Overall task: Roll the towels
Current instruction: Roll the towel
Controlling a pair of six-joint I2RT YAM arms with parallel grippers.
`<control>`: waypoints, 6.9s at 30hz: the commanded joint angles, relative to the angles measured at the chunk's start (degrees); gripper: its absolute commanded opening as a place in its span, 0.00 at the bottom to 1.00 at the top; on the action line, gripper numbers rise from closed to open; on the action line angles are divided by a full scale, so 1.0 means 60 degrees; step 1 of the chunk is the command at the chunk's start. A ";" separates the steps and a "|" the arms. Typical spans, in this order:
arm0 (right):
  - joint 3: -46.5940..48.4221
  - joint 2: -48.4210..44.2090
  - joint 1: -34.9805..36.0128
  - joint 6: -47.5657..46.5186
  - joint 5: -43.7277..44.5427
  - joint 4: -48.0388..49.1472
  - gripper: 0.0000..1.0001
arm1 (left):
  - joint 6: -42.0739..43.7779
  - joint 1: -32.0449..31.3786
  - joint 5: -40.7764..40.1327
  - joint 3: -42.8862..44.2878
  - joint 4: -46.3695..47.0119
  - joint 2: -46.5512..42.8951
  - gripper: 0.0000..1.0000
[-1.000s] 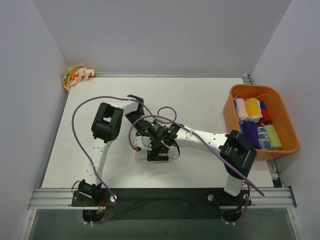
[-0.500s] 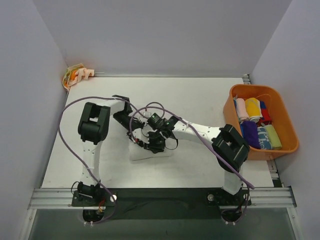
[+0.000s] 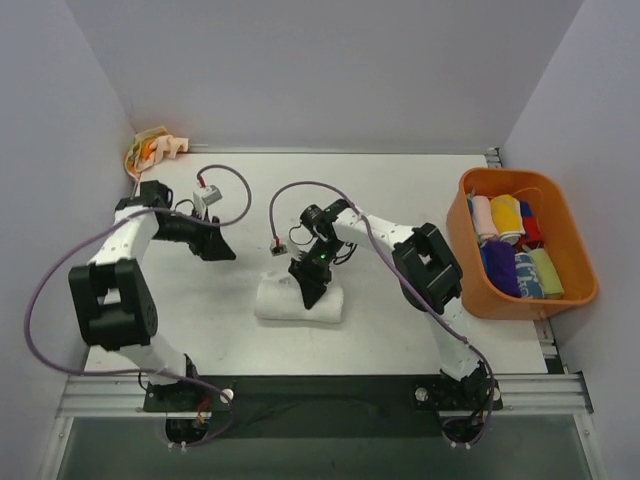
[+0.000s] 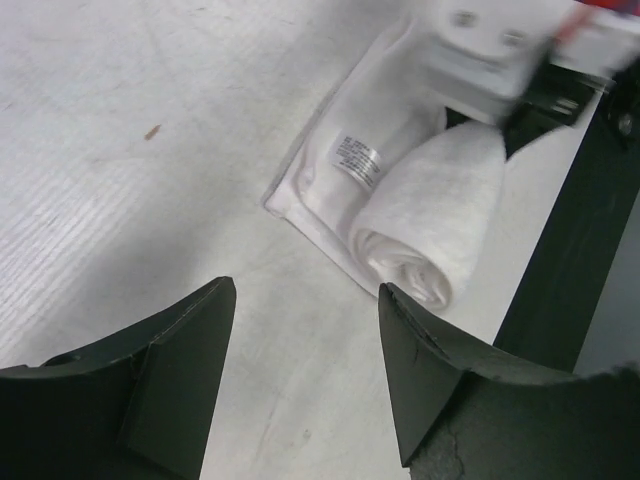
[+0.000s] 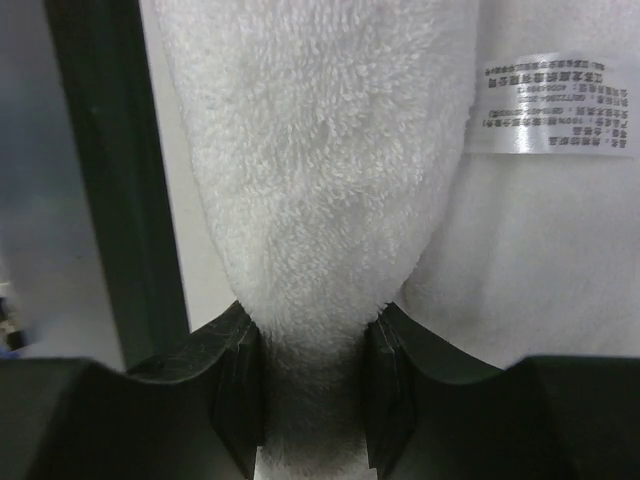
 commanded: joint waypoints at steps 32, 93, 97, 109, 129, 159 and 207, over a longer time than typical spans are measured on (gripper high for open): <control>0.2189 0.3329 -0.1237 0.0207 -0.2422 -0.3717 0.09 | 0.2281 -0.8197 -0.5432 -0.5053 0.4346 -0.2203 0.32; -0.5150 -0.3732 0.2133 -0.1478 0.6926 0.5412 0.58 | 0.3659 -0.4960 -0.1872 0.4469 -0.5426 0.7467 0.31; -0.4814 -0.3629 0.1577 -0.1053 0.5769 0.4708 0.48 | 0.3131 -0.4258 -0.1082 0.4337 -0.5132 0.6749 0.48; -0.3817 -0.3000 0.0989 0.0104 0.4654 0.3594 0.48 | 0.1344 -0.2617 0.0545 0.1833 -0.3522 0.4741 0.97; -0.3289 -0.2325 0.0783 0.0471 0.4595 0.3007 0.47 | -0.1587 0.0401 0.0867 -0.0585 -0.0430 0.2955 0.97; -0.2161 -0.1505 0.0358 0.0780 0.4170 0.2465 0.50 | -0.9275 -0.1883 0.1394 -0.4466 0.9114 0.0419 0.97; -0.1501 -0.1825 0.0329 0.0018 0.5267 0.1893 0.89 | -1.1101 -0.2235 0.1616 -0.5115 1.0858 0.1195 0.00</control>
